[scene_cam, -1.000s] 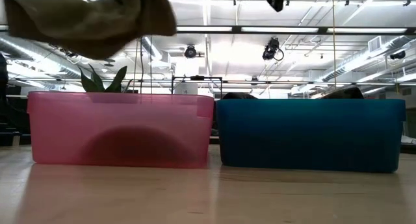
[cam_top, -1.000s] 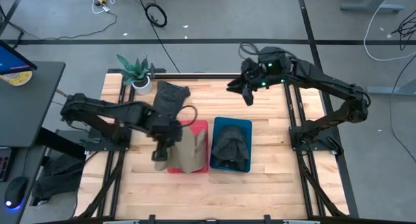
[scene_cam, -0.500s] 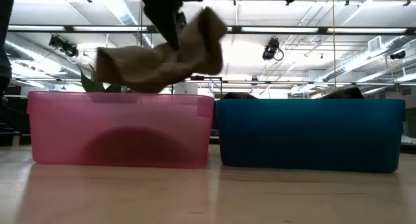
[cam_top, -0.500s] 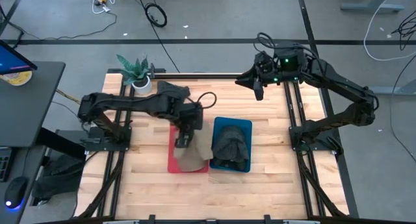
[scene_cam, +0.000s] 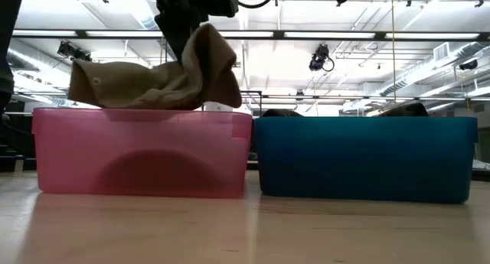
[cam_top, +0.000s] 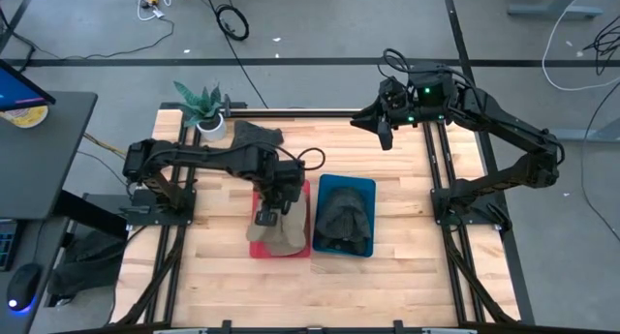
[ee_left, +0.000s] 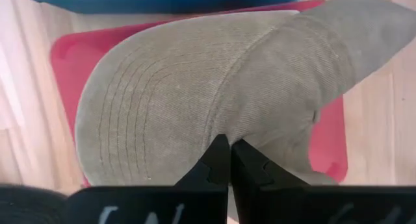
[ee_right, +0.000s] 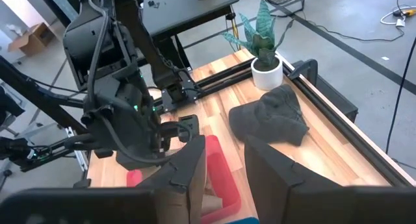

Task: Pick & Place hat
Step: Put the brown cap into the red bin

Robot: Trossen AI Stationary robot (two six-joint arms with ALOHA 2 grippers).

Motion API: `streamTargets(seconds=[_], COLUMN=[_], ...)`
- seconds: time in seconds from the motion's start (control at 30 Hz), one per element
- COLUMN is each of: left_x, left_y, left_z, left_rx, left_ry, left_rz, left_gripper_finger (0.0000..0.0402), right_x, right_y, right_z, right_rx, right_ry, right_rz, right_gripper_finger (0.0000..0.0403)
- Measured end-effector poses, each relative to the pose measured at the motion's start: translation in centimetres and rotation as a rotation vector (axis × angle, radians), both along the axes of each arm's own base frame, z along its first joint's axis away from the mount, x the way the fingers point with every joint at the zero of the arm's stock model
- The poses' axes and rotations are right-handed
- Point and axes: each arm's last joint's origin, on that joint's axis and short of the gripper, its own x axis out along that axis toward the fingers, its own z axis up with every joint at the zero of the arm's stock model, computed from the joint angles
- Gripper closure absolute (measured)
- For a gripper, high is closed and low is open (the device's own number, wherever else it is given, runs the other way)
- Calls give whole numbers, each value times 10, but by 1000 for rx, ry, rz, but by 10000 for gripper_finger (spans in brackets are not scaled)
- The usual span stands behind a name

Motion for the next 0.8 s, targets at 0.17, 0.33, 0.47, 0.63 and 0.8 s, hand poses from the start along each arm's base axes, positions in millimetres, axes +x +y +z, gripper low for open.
streamTargets(seconds=[0.17, 0.33, 0.47, 0.63, 0.8], left_x=[0, -6, -3, 3, 8], left_y=[3, 3, 3, 5, 7], left_z=[-15, -44, -59, -63, -61], left_rx=[7, 3, -7, 35, 11], left_ry=[4, 47, 2, -78, -127], left_rz=[-9, 17, 48, 109, 201], left_gripper_finger=[400, 400, 400, 400, 400], right_x=[0, 0, 0, 0, 0], right_y=[0, 0, -1, -1, -1], right_z=[0, 0, 0, 0, 0], right_rx=[-1, -1, -13, -20, -19], right_ry=[-1, -1, 3, 5, 5], right_rz=[0, 0, -28, -45, -48], right_gripper_finger=[292, 292, 292, 292, 292])
